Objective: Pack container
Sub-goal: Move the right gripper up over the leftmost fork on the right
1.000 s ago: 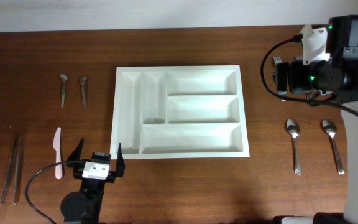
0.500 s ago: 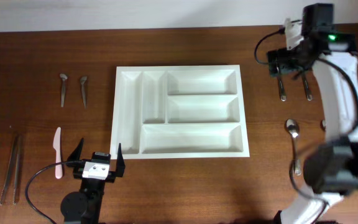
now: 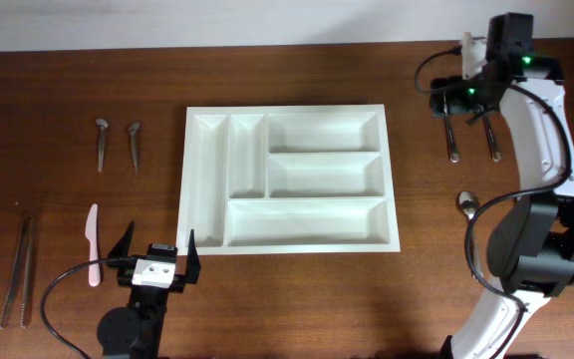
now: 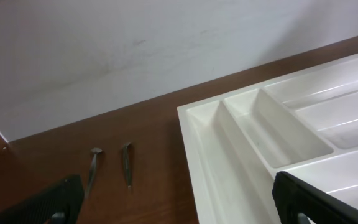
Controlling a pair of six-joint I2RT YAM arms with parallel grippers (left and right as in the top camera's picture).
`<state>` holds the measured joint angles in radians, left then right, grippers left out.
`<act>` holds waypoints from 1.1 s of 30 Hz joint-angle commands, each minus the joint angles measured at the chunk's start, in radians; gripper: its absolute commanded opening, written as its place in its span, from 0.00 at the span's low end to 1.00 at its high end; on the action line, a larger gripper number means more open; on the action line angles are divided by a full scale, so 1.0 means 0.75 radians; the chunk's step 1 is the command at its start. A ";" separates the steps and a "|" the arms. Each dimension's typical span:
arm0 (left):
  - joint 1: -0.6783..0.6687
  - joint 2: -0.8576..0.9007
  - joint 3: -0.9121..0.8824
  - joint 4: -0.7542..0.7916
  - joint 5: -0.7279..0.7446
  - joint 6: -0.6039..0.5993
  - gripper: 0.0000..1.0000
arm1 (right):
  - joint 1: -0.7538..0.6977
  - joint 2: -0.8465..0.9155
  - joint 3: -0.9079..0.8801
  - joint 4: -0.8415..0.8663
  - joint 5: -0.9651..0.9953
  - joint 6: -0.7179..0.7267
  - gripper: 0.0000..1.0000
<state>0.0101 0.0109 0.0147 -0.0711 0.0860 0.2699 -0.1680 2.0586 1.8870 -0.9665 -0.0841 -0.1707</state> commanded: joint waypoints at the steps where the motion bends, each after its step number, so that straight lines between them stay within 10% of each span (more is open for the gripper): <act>1: 0.008 -0.008 -0.008 -0.004 -0.005 0.011 0.99 | -0.068 0.072 0.065 -0.097 -0.078 0.151 0.99; 14: 0.008 -0.008 -0.008 -0.004 -0.005 0.011 0.99 | -0.122 0.433 0.807 -0.748 -0.084 0.099 0.99; 33: 0.008 -0.008 -0.009 -0.004 -0.005 0.011 0.99 | -0.058 0.662 0.805 -0.614 0.042 -0.047 0.99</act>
<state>0.0101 0.0109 0.0147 -0.0711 0.0856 0.2699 -0.2024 2.5408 2.4832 -1.4376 -0.0681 -0.1848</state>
